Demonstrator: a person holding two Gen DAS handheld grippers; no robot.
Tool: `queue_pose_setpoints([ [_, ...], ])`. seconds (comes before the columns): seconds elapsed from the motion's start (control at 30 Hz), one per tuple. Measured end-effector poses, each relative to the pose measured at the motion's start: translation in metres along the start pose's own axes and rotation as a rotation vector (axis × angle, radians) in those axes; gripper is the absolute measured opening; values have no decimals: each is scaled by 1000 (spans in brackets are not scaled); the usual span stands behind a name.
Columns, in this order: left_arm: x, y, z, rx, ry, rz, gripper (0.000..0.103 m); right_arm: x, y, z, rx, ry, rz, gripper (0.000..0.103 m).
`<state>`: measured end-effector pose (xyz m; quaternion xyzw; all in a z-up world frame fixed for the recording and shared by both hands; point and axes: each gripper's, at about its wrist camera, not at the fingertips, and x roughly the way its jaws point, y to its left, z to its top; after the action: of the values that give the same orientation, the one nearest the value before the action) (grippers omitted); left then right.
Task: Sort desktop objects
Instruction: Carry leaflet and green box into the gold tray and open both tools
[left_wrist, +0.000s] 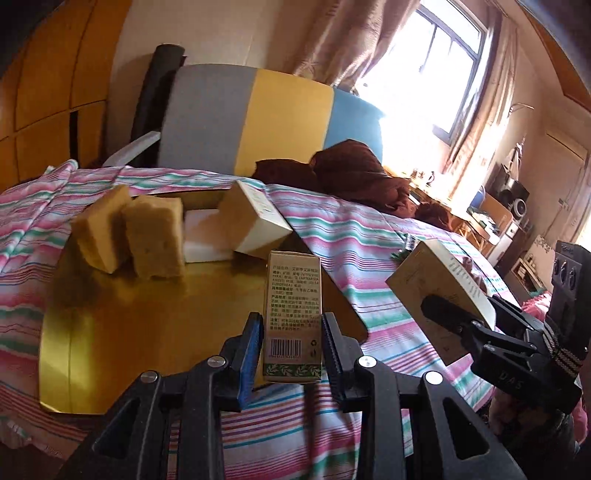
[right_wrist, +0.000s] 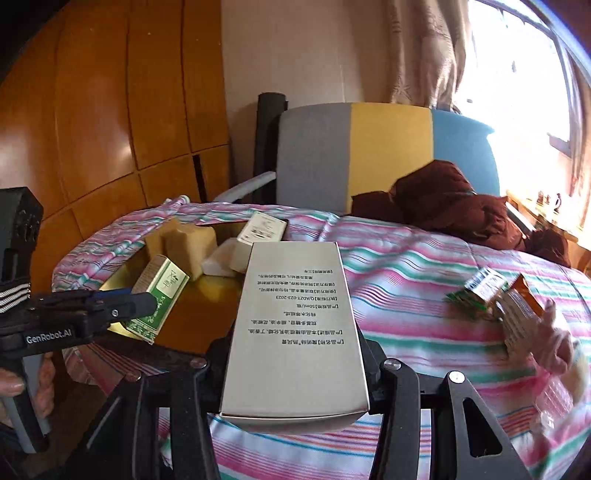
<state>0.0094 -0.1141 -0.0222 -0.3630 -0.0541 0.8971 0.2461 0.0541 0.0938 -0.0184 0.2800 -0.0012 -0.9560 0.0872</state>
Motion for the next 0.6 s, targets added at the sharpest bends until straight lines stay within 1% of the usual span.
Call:
queue_pose_setpoints([
  [0.1, -5, 29, 3, -46, -14, 54, 32, 16, 26, 15, -51, -14, 44, 50],
  [0.17, -7, 47, 5, -72, -19, 88, 32, 33, 42, 21, -79, -2, 55, 50],
  [0.3, -4, 76, 7, -107, -13, 141, 32, 67, 58, 26, -105, 43, 43, 50],
  [0.43, 1, 97, 8, -128, 5, 169, 32, 98, 64, 25, -117, 106, 6, 50],
  [0.6, 6, 108, 9, -121, 19, 181, 32, 112, 69, 22, -129, 144, -16, 50],
])
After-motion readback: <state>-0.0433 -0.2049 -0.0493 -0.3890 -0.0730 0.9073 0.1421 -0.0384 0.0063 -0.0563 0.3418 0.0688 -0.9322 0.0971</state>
